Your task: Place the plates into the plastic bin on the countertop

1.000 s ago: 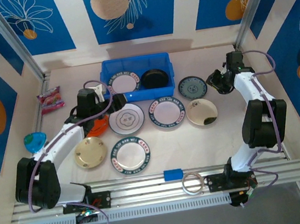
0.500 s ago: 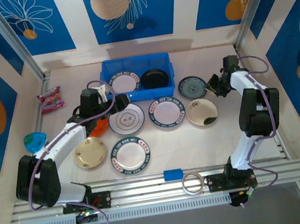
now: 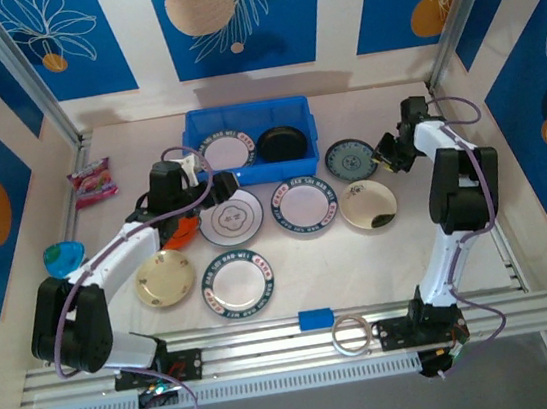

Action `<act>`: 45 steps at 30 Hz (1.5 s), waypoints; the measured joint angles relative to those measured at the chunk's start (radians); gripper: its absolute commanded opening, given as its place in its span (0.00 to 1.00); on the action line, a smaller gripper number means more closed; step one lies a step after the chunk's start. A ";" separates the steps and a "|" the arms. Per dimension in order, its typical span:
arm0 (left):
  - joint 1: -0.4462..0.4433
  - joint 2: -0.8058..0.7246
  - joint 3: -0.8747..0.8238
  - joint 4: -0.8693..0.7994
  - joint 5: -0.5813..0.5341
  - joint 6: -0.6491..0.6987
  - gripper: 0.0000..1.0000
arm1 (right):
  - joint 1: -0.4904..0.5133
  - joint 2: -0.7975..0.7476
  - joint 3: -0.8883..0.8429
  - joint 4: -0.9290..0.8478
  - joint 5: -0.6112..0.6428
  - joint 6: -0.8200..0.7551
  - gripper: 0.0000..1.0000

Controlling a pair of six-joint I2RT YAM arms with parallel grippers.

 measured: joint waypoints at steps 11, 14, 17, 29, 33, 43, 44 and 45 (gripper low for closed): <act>0.000 0.005 0.000 0.021 0.000 -0.016 0.85 | 0.022 0.073 0.092 -0.046 0.022 -0.023 0.31; 0.000 0.005 0.000 0.021 0.000 -0.017 0.85 | 0.026 0.090 0.105 -0.062 0.039 -0.030 0.31; 0.000 0.005 0.000 0.021 0.000 -0.018 0.85 | 0.029 0.093 0.105 -0.079 0.050 -0.034 0.31; -0.002 0.031 0.000 0.037 0.000 -0.019 0.85 | 0.037 0.121 0.103 -0.075 0.047 -0.034 0.30; -0.002 0.031 0.000 0.040 0.000 -0.019 0.85 | 0.039 0.132 0.103 -0.070 0.041 -0.032 0.24; -0.002 0.044 0.000 0.043 0.000 -0.022 0.85 | 0.026 0.132 0.095 -0.033 -0.005 -0.029 0.10; -0.002 0.046 0.000 0.043 0.000 -0.023 0.85 | 0.023 0.130 0.088 -0.026 -0.010 -0.028 0.08; -0.002 0.047 0.000 0.043 0.000 -0.023 0.85 | 0.022 0.129 0.081 -0.019 -0.015 -0.025 0.06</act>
